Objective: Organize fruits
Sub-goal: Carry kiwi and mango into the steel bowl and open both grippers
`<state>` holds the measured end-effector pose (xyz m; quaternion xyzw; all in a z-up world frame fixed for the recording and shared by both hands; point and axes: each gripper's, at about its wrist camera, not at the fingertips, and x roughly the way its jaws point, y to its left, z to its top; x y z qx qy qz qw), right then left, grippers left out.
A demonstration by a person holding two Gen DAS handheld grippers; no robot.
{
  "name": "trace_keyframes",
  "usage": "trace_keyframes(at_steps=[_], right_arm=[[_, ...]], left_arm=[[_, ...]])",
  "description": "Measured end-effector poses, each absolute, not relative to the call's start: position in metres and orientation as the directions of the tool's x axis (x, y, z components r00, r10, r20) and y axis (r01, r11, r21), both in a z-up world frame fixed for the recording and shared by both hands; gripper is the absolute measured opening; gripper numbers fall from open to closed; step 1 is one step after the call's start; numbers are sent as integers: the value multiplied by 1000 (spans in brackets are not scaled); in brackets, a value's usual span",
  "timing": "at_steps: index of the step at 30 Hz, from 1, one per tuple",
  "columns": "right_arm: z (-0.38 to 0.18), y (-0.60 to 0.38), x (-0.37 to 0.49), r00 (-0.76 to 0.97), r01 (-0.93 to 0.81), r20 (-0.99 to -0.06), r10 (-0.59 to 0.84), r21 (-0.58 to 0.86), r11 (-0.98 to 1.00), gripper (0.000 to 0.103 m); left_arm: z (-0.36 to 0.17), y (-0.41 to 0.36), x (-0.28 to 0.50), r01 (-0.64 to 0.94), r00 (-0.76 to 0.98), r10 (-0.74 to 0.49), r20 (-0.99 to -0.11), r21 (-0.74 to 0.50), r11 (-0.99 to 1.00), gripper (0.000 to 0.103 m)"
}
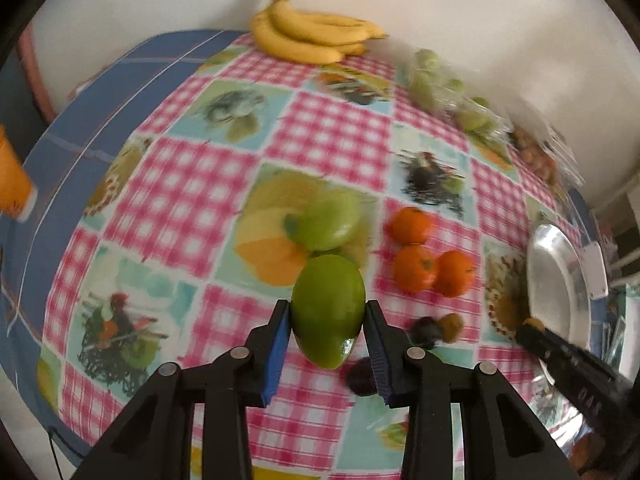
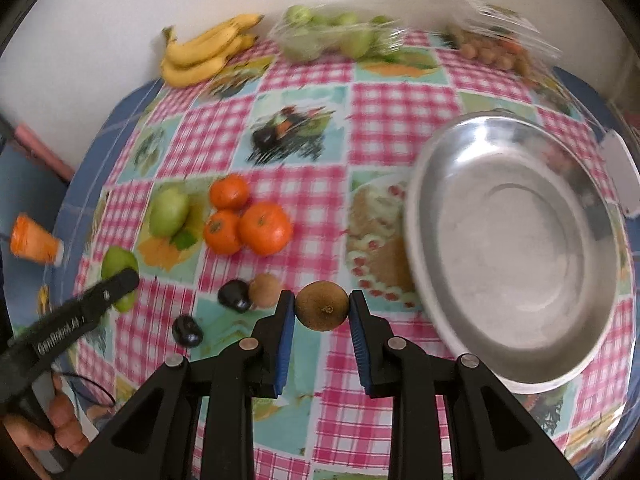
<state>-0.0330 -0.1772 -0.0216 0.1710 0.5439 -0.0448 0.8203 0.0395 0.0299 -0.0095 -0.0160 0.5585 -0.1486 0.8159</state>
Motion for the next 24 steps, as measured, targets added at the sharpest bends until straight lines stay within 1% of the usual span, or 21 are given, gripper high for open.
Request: trace_keyframes(at_steps=[5, 10, 14, 18, 24], right_arm=[[-17, -218, -41, 398, 399, -917, -13, 160, 903, 28], [-23, -266, -56, 364, 540, -931, -41, 175, 824, 28], [-28, -292, -69, 354, 605, -935, -23, 211, 767, 28], [-35, -315, -82, 348, 666, -938, 2, 248, 703, 28], [-46, -329, -94, 299, 716, -954, 1, 224, 661, 29]], left_arm=[[8, -24, 40, 359, 329, -285, -900, -159, 920, 39], [19, -84, 34, 496, 300, -352, -887, -171, 852, 39], [18, -138, 20, 604, 257, -391, -884, -169, 779, 39], [15, -180, 6, 673, 239, -406, -882, -151, 724, 39], [-9, -215, -3, 700, 191, -378, -906, -144, 699, 39]])
